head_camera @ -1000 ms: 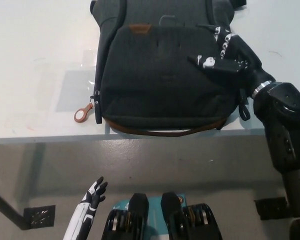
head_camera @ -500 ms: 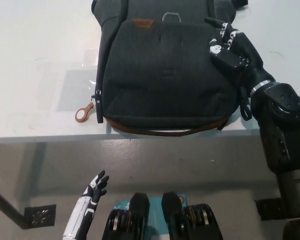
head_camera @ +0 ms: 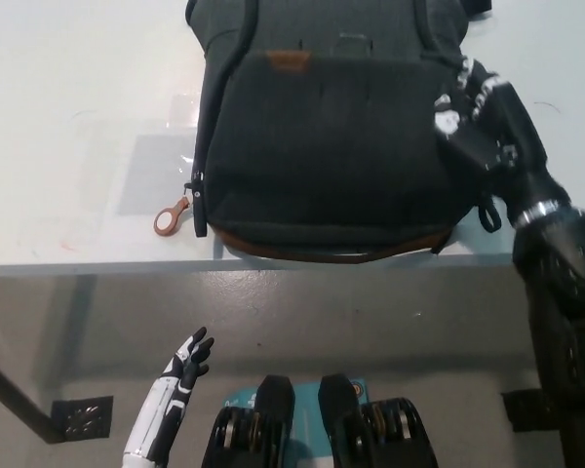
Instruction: A bag is kept in the middle of the table with its flap loosely closed and the robot uses its right hand to adjust it and opens it
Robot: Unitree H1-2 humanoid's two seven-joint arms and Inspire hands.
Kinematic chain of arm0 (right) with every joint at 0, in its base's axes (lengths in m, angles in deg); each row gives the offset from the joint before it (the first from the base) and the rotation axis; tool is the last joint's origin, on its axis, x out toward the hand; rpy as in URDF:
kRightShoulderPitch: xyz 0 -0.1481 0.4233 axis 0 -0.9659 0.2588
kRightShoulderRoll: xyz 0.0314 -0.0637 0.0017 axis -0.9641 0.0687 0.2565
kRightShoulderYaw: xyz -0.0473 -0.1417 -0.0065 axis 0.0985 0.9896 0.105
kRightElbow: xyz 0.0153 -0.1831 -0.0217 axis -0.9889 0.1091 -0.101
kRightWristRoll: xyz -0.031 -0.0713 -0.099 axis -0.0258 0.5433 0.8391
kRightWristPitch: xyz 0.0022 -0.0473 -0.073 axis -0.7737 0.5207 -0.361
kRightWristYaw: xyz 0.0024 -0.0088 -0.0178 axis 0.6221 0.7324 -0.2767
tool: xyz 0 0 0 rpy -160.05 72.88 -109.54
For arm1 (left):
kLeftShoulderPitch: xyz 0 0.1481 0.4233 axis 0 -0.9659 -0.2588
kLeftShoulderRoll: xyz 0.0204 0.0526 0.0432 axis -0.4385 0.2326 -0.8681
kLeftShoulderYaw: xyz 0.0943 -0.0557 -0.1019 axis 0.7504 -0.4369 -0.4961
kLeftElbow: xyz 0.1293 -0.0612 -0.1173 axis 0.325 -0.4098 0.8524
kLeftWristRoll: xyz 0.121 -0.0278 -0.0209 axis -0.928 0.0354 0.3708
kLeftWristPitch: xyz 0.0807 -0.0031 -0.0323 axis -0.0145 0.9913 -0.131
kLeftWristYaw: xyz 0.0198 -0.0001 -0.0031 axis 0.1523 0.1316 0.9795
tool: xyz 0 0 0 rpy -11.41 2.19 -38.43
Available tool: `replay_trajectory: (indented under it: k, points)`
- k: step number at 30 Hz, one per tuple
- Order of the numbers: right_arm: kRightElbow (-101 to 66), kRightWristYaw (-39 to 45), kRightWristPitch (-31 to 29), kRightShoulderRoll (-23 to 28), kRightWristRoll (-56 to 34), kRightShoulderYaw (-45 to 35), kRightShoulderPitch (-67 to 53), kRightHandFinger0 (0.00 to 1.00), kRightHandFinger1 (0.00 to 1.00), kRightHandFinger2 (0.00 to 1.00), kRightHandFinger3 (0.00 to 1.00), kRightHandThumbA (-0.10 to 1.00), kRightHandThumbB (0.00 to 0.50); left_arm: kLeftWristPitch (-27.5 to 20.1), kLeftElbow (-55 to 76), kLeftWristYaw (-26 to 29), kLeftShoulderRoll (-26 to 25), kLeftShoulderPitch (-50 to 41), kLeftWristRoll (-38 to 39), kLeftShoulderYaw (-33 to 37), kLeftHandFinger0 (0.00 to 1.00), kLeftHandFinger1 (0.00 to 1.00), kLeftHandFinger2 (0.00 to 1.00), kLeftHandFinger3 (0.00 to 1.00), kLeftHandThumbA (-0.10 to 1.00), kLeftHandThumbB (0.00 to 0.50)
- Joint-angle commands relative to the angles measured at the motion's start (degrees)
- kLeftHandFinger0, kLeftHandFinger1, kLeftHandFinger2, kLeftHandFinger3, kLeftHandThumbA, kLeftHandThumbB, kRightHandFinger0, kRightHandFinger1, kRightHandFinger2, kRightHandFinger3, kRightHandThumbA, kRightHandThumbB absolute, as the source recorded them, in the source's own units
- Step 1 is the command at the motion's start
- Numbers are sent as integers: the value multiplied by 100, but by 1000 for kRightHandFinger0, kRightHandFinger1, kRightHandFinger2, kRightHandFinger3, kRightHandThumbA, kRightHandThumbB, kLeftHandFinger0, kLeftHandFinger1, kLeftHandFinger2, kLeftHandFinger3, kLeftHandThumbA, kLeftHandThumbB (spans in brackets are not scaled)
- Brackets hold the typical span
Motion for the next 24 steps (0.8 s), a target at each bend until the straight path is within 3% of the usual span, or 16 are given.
replay_trajectory:
  k: [1,4,7,9,13,15,16,17,18,19,20,21,22,23,24]
  points:
    - [-1666,-239,-344,34,576,104,-329,47,365,570,695,-100,135,5,60,-60,-82,85,30,-14,1000,1000,1000,1000,1000,305]
    - [-2231,-263,-459,28,880,222,-743,0,267,496,660,-100,145,-28,-2,-52,-106,161,-16,-10,1000,1000,1000,1000,1000,305]
    - [-2417,-194,-683,76,1189,433,-1125,0,235,533,705,-100,126,31,18,-66,-107,161,-18,2,1000,1000,1000,1000,1000,299]
    - [-2432,-216,-916,61,1389,559,-1393,1,320,687,784,-100,109,31,18,-74,-100,173,-19,17,1000,1000,1000,1000,1000,296]
    - [-2233,-245,-1227,109,1769,858,-1797,86,460,834,823,-100,120,71,14,-87,-129,254,-10,8,1000,1000,1000,1000,1000,297]
    - [-2141,33,-1197,345,1961,1170,-2032,188,562,892,862,-100,123,76,-8,-53,-126,291,-65,14,1000,1000,1000,1000,1000,299]
    - [-2020,261,-1230,487,1861,1334,-2150,280,626,882,841,-87,133,51,-24,-51,-133,314,-76,22,1000,1000,1000,1000,1000,296]
    - [-1917,393,-1308,584,1742,1432,-2214,308,638,849,802,-82,135,54,-30,-57,-134,328,-66,24,1000,1000,1000,1000,1000,295]
    - [-1826,471,-1379,685,1682,1526,-2237,351,626,748,735,40,125,86,-20,-60,-136,353,-54,24,1000,1000,1000,1000,1000,294]
    - [-1747,593,-1344,847,1788,1683,-2292,483,712,800,882,286,158,81,-21,-54,-139,366,-45,18,1000,1000,1000,1000,1000,293]
    - [-1703,694,-1294,967,1836,1794,-2331,567,742,836,949,512,200,77,-28,-49,-149,387,-47,15,1000,1000,1000,1000,1000,291]
    - [-1707,878,-1152,1143,1815,1933,-2407,729,872,959,1000,649,210,65,-39,-46,-158,392,-50,14,1000,1000,1000,1000,1000,296]
    - [-1700,1050,-1002,1330,1774,2083,-2473,882,990,1000,1000,719,241,66,-48,-54,-173,412,-35,5,1000,1000,1000,1000,1000,296]
    - [-1618,1114,-1001,1435,1788,2182,-2532,979,1000,1000,1000,769,259,73,-56,-67,-196,456,-20,-6,1000,1000,1000,1000,1000,294]
    - [-1524,1155,-1065,1555,1825,2291,-2628,1000,1000,1000,1000,811,277,83,-46,-67,-196,469,-19,-7,1000,1000,1000,1000,1000,293]
